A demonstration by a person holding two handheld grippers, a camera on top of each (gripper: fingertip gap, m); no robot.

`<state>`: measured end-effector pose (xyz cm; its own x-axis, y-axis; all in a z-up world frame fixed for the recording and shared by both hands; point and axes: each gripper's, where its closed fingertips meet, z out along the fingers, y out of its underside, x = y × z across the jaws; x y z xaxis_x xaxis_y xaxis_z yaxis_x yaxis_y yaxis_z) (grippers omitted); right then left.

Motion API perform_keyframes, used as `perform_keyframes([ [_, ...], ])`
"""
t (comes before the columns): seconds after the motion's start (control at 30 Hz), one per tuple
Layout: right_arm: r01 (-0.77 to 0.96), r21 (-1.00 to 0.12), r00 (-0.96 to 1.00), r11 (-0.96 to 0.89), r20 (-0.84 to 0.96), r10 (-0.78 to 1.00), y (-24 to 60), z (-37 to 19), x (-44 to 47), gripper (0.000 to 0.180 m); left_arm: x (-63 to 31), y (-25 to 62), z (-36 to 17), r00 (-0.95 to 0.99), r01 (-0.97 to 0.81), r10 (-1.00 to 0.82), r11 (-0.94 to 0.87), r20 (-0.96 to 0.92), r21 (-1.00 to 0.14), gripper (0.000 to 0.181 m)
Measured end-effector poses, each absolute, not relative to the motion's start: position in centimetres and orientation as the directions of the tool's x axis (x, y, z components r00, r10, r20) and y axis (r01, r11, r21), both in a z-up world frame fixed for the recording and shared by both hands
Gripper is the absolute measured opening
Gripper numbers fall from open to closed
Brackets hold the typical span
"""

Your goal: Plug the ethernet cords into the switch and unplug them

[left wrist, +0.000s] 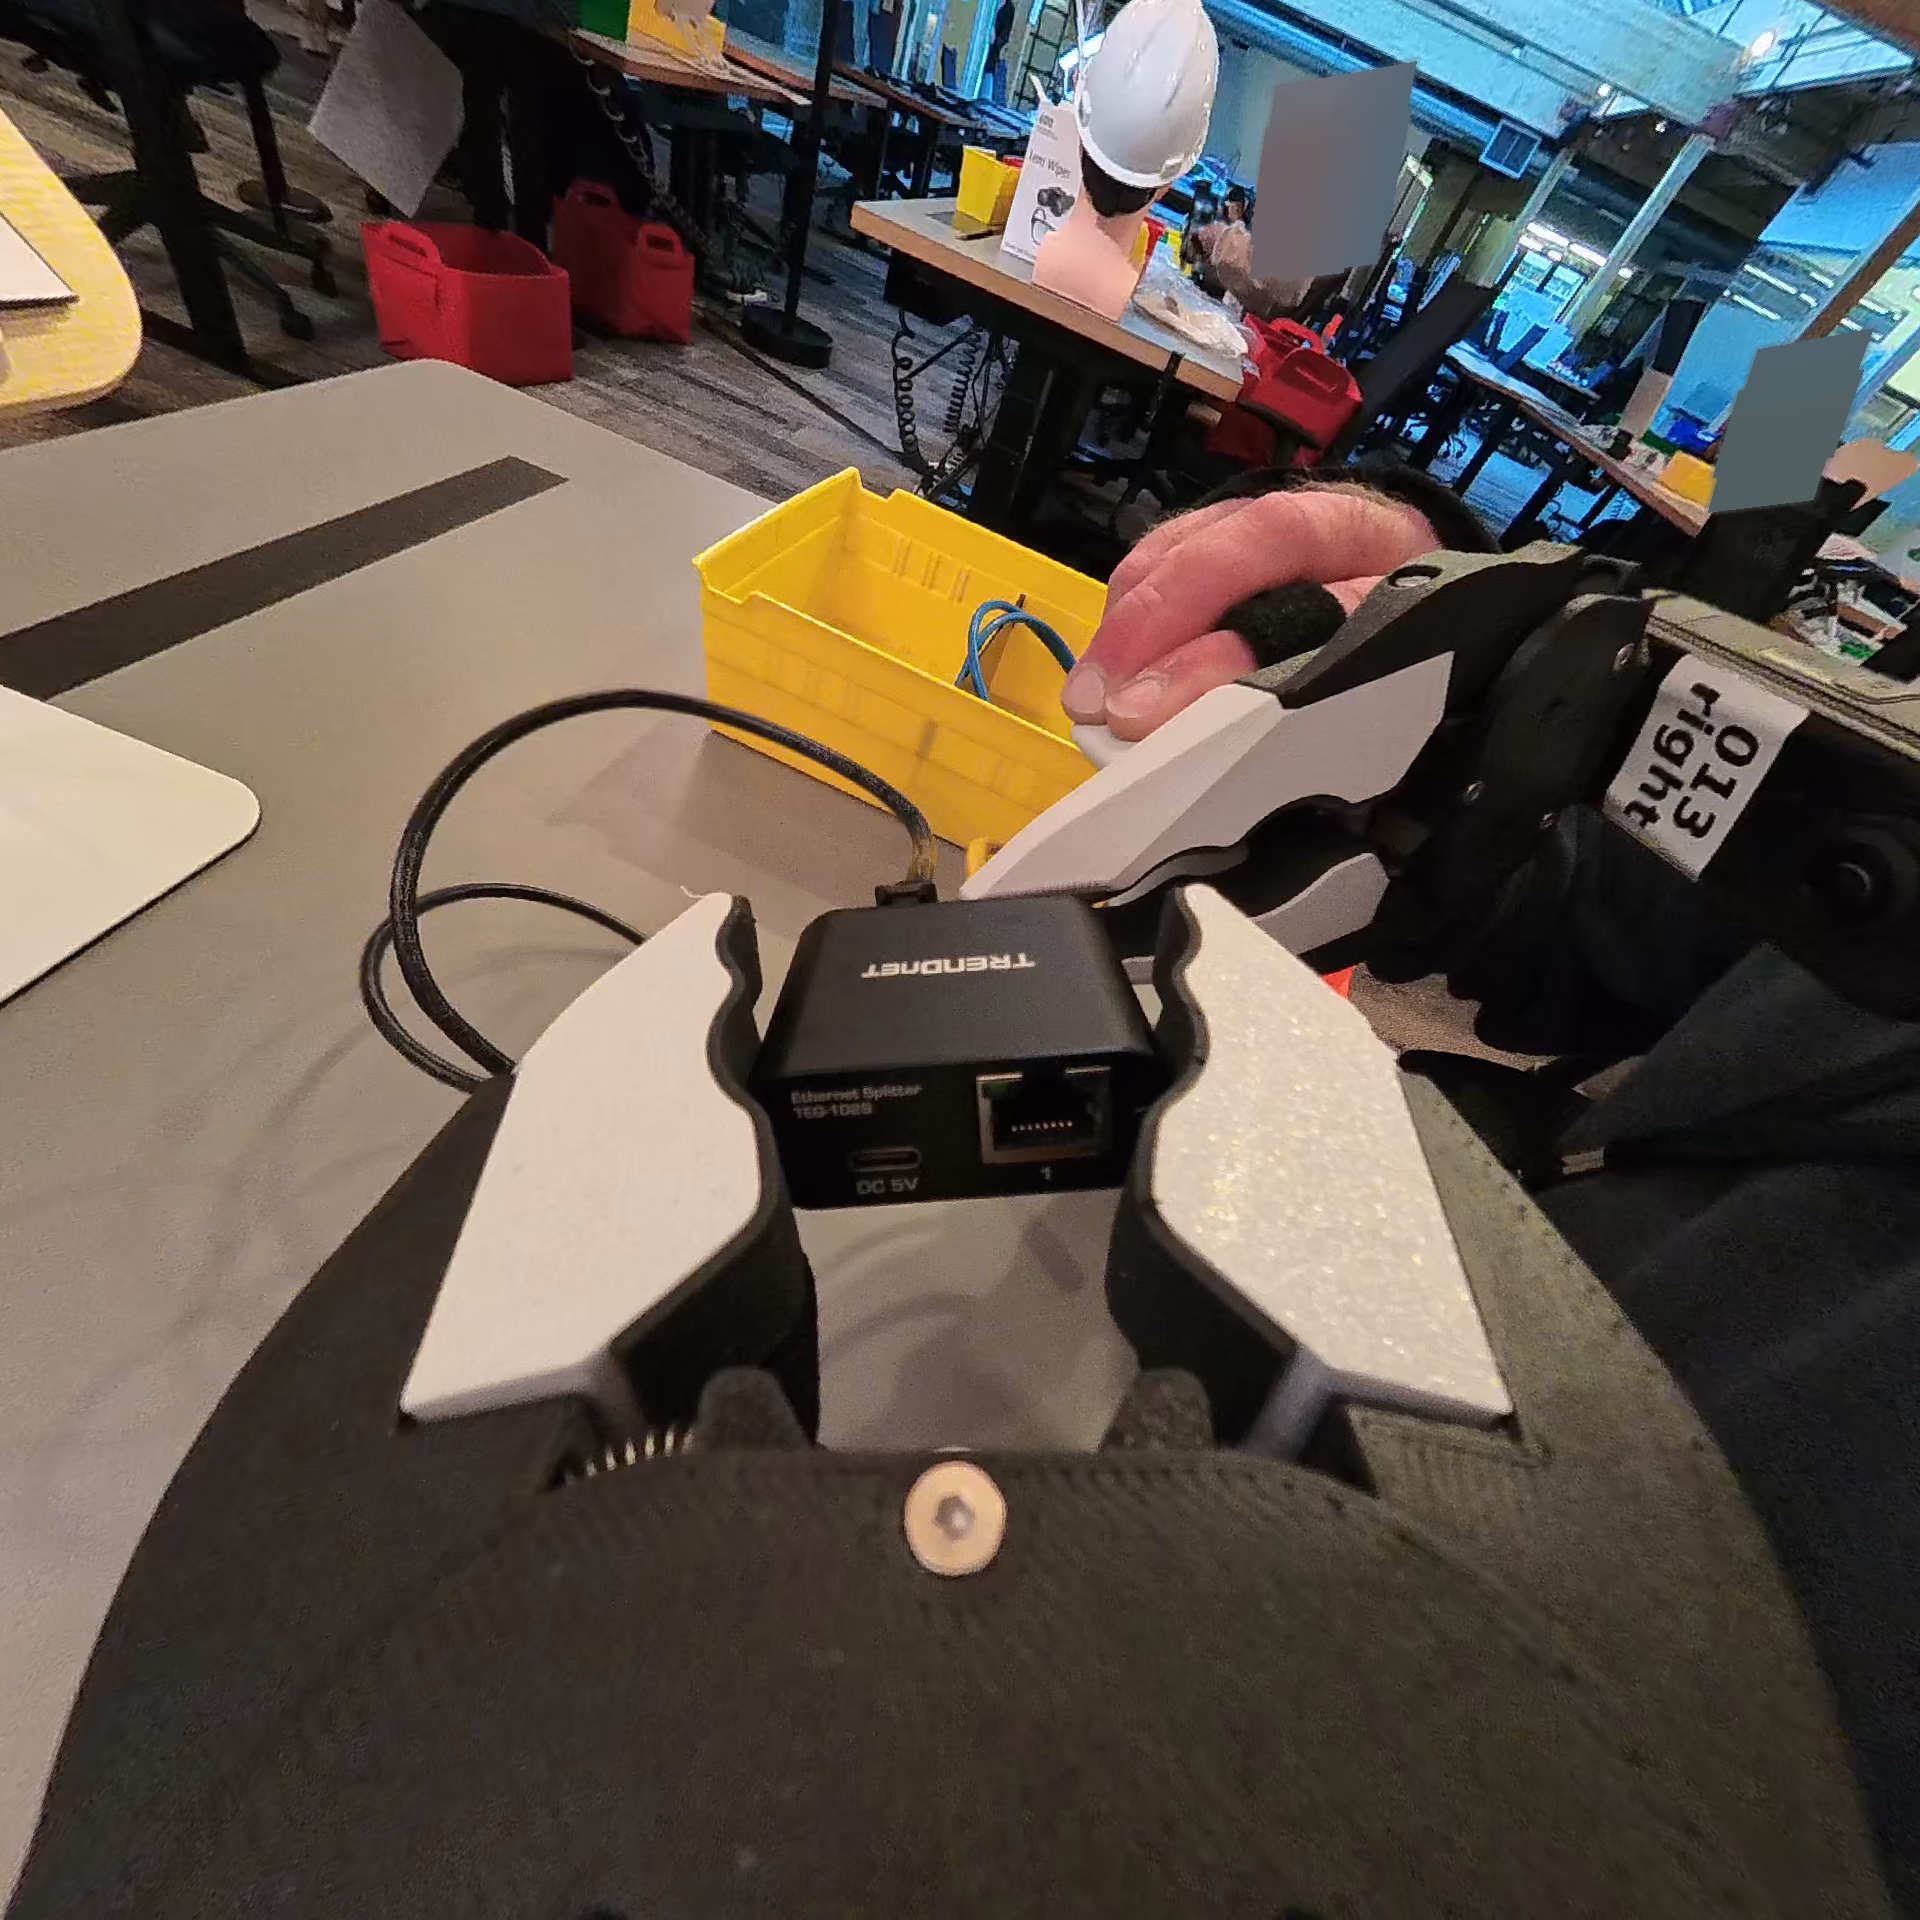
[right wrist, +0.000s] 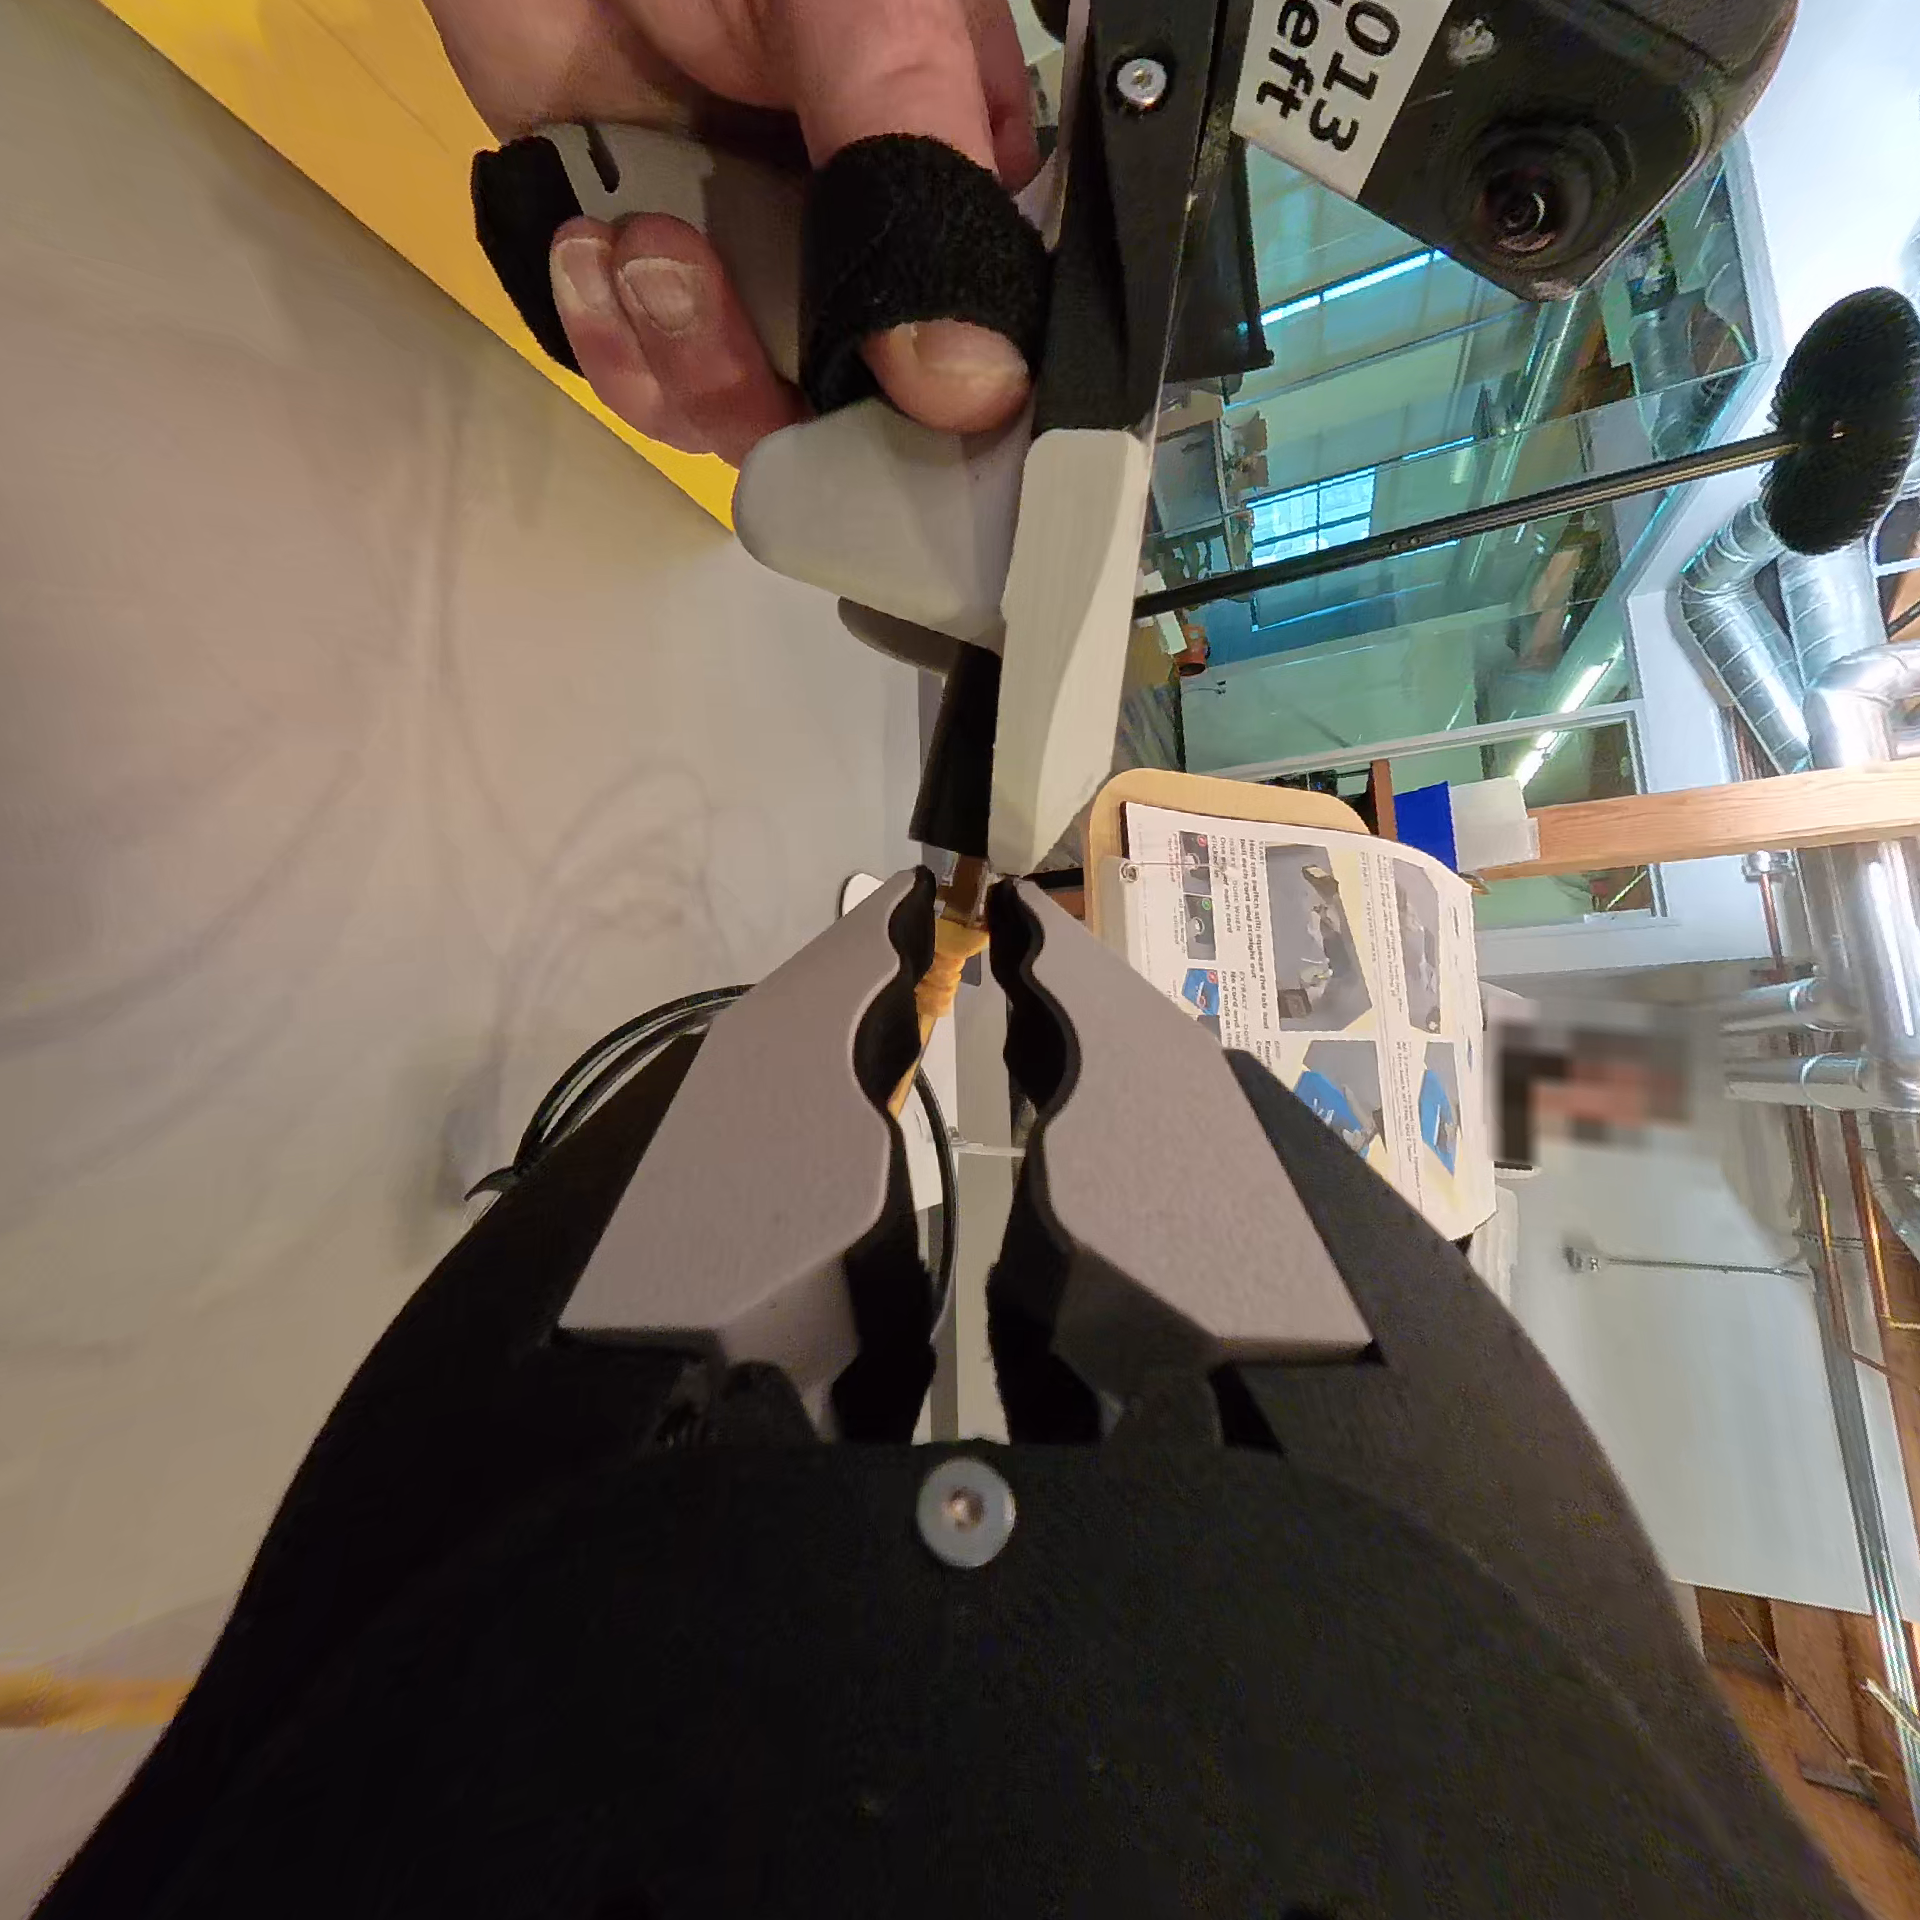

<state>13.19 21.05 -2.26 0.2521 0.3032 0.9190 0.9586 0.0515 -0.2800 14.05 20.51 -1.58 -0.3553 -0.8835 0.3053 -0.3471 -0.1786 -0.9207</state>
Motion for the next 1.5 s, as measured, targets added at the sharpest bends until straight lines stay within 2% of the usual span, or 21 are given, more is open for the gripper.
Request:
perform_keyframes([
  [0.1, 0.964, -0.265, 0.259, -0.023, 0.918, 0.299, 20.7, -2.7, 15.7, 0.009, 13.4, 23.1, 0.1, -0.318, -0.276, -0.877, -0.277, 0.359, -0.92, 0.073],
  [0.27, 0.935, -0.344, 0.353, -0.081, 0.897, 0.267, 19.5, -0.8, 18.6, 0.009, 12.6, 23.9, 1.4, -0.306, -0.281, -0.92, -0.159, 0.246, -0.946, 0.073],
  [0.37, 0.905, -0.413, 0.425, -0.103, 0.888, 0.176, 18.3, 3.5, 20.8, 0.009, 12.8, 24.0, 1.4, -0.293, -0.285, -0.933, -0.122, 0.207, -0.951, 0.073],
  [0.53, 0.847, -0.478, 0.491, -0.233, 0.871, -0.005, 15.3, 9.9, 27.4, 0.009, 12.4, 24.9, 1.6, -0.284, -0.272, -0.926, -0.169, 0.247, -0.947, 0.073],
  [0.73, 0.691, -0.603, 0.553, -0.399, 0.796, -0.246, 9.5, 13.0, 37.1, 0.01, 12.3, 24.6, 1.5, -0.29, -0.279, -0.928, -0.153, 0.235, -0.948, 0.073],
  [0.83, 0.584, -0.679, 0.577, -0.445, 0.733, -0.361, 6.6, 11.1, 41.3, 0.01, 12.4, 24.3, 1.2, -0.295, -0.288, -0.926, -0.149, 0.236, -0.946, 0.073],
  [1.1, 0.325, -0.776, 0.561, -0.54, 0.618, -0.55, 1.4, -0.4, 48.8, 0.011, 12.6, 24.2, 1.0, -0.295, -0.295, -0.928, -0.139, 0.229, -0.945, 0.073],
  [1.23, 0.219, -0.741, 0.59, -0.635, 0.618, -0.519, -0.2, -5.9, 50.0, 0.011, 12.7, 24.0, 0.6, -0.297, -0.305, -0.927, -0.136, 0.23, -0.942, 0.073],
  [1.37, 0.103, -0.644, 0.634, -0.758, 0.63, -0.449, -1.9, -10.6, 50.7, 0.013, 12.8, 24.0, 0.4, -0.301, -0.31, -0.925, -0.137, 0.233, -0.941, 0.073],
  [1.43, 0.044, -0.576, 0.657, -0.817, 0.632, -0.41, -2.8, -12.6, 50.8, 0.02, 12.8, 23.9, 0.3, -0.302, -0.312, -0.924, -0.135, 0.233, -0.94, 0.073],
  [1.5, 0.051, -0.586, 0.687, -0.809, 0.608, -0.397, -2.7, -12.8, 50.3, 0.031, 12.7, 23.8, 0.4, -0.304, -0.312, -0.924, -0.132, 0.231, -0.941, 0.073],
])
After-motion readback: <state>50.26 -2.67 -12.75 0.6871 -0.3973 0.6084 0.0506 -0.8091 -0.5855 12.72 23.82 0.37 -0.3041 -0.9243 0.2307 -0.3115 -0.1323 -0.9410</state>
